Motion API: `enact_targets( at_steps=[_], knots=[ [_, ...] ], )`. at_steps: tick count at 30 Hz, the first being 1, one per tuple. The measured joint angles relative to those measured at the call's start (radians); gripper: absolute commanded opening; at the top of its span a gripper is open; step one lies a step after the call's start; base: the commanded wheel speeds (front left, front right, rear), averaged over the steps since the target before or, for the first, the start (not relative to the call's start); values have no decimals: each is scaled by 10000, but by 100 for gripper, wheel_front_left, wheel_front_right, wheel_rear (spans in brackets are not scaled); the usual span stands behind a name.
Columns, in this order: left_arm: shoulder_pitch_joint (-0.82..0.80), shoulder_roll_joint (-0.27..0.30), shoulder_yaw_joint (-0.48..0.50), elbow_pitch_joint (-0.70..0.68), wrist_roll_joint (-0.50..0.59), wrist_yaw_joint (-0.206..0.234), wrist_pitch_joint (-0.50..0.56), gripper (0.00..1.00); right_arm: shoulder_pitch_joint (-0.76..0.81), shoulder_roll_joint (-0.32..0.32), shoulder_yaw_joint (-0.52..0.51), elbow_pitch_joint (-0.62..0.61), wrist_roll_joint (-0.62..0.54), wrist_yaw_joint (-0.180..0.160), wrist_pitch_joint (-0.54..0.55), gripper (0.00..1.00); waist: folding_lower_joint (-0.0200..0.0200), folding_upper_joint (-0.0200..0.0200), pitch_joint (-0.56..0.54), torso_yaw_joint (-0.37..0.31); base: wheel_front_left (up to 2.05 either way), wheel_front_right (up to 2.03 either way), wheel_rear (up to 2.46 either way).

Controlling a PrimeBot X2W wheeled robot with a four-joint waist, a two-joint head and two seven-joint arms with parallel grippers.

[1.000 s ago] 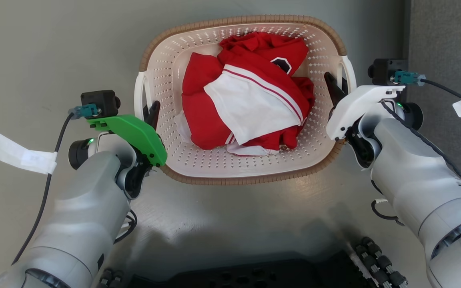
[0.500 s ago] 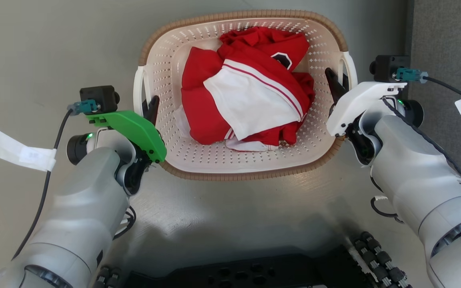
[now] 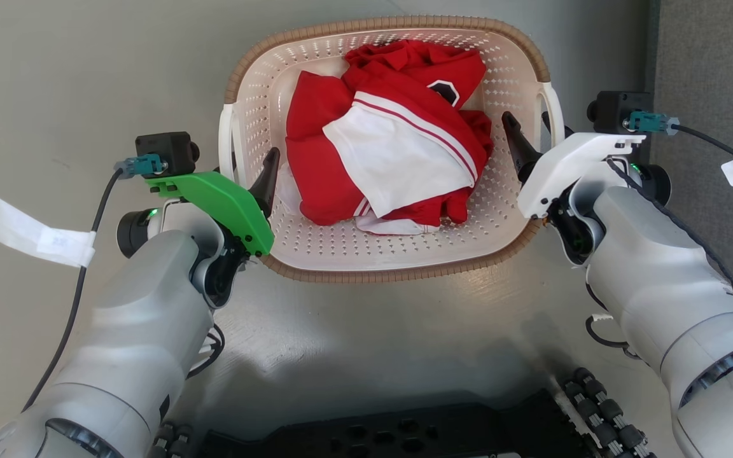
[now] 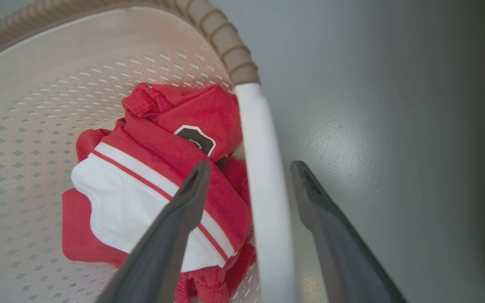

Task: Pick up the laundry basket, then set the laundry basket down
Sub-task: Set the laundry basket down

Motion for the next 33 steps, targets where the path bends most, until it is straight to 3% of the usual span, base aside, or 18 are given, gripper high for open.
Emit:
enact_targets(
  at_steps=[16, 33],
  knots=[
    [2, 136, -23, 232, -257, 0, 25, 100, -9, 35, -59, 136, 10, 0, 0, 100, 0, 0, -480, -44, 0, 0, 0],
    [755, 293, -291, 188, -523, 0, -213, 100, 599, 63, -385, -203, 69, 12, 0, 100, 0, 0, -2230, -292, 0, 0, 0]
  ],
)
